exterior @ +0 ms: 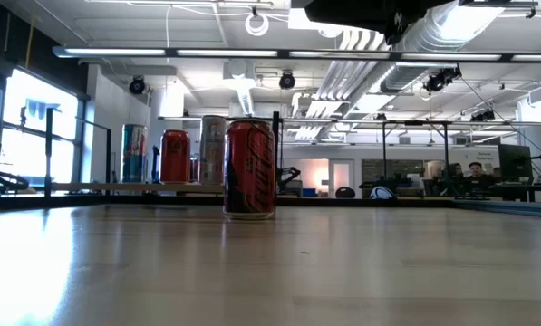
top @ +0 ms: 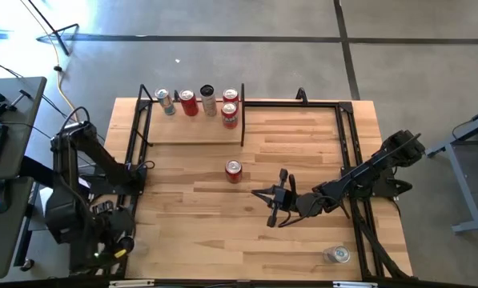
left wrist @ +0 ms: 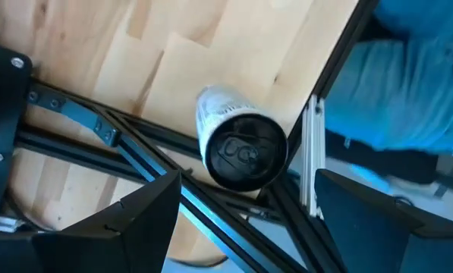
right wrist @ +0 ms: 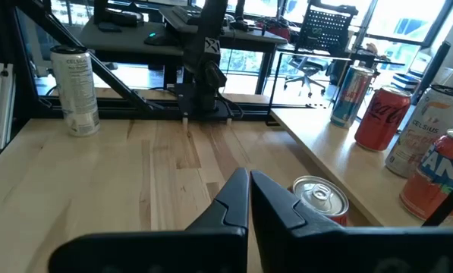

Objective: Place canned beverage on shelf
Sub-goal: Put the white yellow soda can aligned with the other white soda yellow can on the shelf

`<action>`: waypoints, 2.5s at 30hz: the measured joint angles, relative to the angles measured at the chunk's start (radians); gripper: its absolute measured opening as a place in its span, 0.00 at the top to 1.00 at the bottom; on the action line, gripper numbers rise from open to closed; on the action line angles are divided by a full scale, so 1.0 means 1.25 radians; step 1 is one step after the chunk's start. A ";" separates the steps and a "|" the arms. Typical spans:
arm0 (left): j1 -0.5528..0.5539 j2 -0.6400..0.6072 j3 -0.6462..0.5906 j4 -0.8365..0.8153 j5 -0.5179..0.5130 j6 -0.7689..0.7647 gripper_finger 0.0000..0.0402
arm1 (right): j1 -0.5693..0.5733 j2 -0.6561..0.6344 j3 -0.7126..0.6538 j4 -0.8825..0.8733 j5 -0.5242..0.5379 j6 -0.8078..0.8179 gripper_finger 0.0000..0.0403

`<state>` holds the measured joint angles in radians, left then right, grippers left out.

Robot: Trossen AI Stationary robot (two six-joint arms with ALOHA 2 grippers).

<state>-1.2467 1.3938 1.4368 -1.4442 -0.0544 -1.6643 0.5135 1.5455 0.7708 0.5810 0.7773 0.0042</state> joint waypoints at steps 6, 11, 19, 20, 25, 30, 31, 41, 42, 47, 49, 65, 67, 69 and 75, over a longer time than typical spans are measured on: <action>-0.021 -0.007 0.000 -0.001 -0.036 -0.033 0.27 | 0.000 0.000 0.000 0.000 0.000 0.000 1.00; -0.021 0.012 0.000 0.002 -0.035 -0.029 0.27 | 0.000 0.000 0.000 -0.002 0.000 0.014 1.00; -0.013 0.038 0.000 -0.001 -0.017 -0.009 0.20 | 0.000 0.000 0.000 -0.004 0.000 0.014 1.00; -0.011 0.041 0.000 -0.002 -0.017 -0.005 0.18 | 0.000 0.000 0.000 -0.005 0.000 0.014 1.00; 0.004 0.046 0.000 -0.019 -0.017 -0.001 0.14 | 0.000 0.000 0.000 -0.007 0.000 0.014 1.00; 0.008 0.048 0.000 -0.018 -0.025 -0.001 0.13 | 0.000 0.000 0.000 -0.007 0.000 0.014 1.00; 0.008 0.051 0.001 -0.019 -0.025 -0.001 0.13 | 0.000 0.000 0.000 -0.007 0.000 0.014 1.00; 0.008 0.126 0.001 -0.020 0.001 0.000 0.13 | 0.000 0.000 0.000 -0.007 0.000 0.014 1.00; 0.008 0.132 0.001 -0.019 0.001 0.000 0.13 | 0.000 0.000 0.000 -0.007 0.000 0.015 1.00; 0.008 0.151 0.000 -0.018 0.019 0.000 0.13 | 0.000 0.000 0.000 -0.007 -0.001 0.018 1.00; 0.008 0.155 0.000 -0.018 0.019 0.000 0.13 | 0.000 0.000 0.000 -0.007 -0.002 0.018 1.00; 0.008 0.158 0.000 -0.022 0.025 -0.001 0.13 | 0.000 0.000 0.000 -0.007 -0.003 0.018 1.00; 0.008 0.158 0.000 -0.023 0.025 -0.001 0.13 | 0.000 0.000 0.000 -0.008 -0.003 0.018 1.00; 0.008 0.158 -0.014 -0.013 0.023 -0.001 0.13 | 0.000 0.000 0.000 -0.008 -0.006 0.018 1.00; 0.008 0.159 -0.092 0.049 0.080 0.024 0.13 | 0.000 0.000 0.000 -0.009 -0.006 0.018 1.00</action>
<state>-1.2366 1.5925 1.3224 -1.3824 0.0452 -1.6346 0.5134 1.5455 0.7704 0.5694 0.7696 0.0265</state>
